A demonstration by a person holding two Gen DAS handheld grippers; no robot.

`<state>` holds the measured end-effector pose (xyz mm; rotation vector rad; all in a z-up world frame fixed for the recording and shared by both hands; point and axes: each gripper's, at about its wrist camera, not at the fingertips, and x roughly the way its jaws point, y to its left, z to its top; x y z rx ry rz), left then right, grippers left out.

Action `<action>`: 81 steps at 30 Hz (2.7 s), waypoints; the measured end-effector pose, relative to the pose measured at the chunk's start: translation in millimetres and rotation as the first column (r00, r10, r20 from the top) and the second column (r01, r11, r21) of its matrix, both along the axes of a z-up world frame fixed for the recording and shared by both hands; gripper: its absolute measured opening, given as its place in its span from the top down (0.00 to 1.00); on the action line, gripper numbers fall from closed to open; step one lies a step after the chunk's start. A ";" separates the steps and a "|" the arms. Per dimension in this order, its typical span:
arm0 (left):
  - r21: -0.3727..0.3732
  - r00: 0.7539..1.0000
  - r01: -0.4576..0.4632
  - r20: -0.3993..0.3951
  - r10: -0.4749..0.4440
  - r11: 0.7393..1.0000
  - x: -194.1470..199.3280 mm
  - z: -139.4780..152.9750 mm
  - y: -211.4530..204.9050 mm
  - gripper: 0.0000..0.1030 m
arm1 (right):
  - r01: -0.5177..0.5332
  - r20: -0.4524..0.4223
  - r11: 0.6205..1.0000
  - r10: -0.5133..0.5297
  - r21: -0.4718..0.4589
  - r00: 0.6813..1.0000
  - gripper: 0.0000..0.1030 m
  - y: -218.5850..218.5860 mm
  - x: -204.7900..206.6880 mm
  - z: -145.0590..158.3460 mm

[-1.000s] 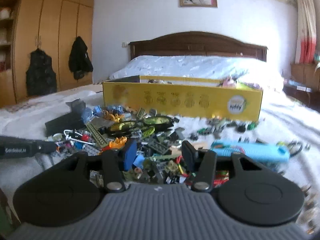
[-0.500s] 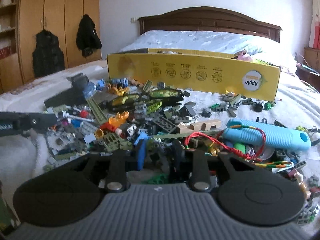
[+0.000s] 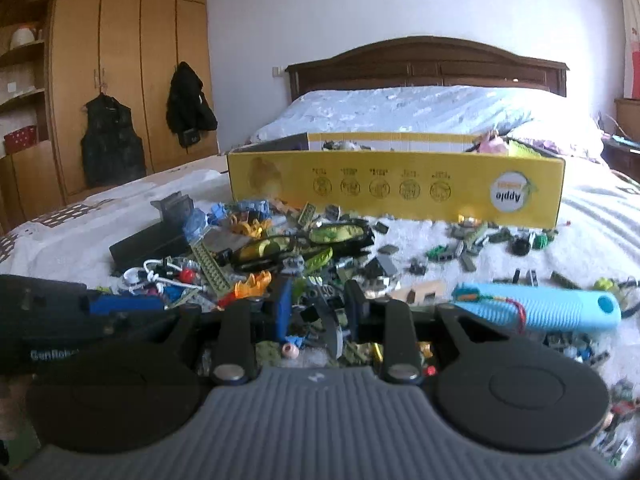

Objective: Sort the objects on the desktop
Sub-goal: 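Lift both held pieces and carry them toward the yellow box, then open both grippers inside the yellow box to release the pieces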

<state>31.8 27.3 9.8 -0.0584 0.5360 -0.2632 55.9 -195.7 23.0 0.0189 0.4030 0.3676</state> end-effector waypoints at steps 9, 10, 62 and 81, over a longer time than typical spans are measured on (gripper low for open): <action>0.035 0.999 -0.040 -0.028 0.041 0.999 -19.6 -6.4 17.8 0.76 | -0.011 0.006 1.000 0.011 0.022 1.000 0.69 -0.8 -4.5 -1.2; 0.037 0.999 -0.043 -0.029 0.044 0.998 -19.0 -6.6 18.1 0.82 | -0.012 0.005 1.000 0.012 0.023 1.000 0.69 -0.2 -4.5 -1.8; 0.071 0.991 -0.097 0.097 0.090 0.993 361.8 86.3 -59.0 0.56 | 0.243 -0.077 0.966 -0.237 0.085 0.969 0.40 -54.0 303.1 72.4; 0.024 0.993 -0.112 0.033 0.111 0.993 271.1 108.4 -41.6 0.04 | 0.171 -0.135 0.969 -0.149 0.177 0.980 0.11 -56.1 239.9 86.4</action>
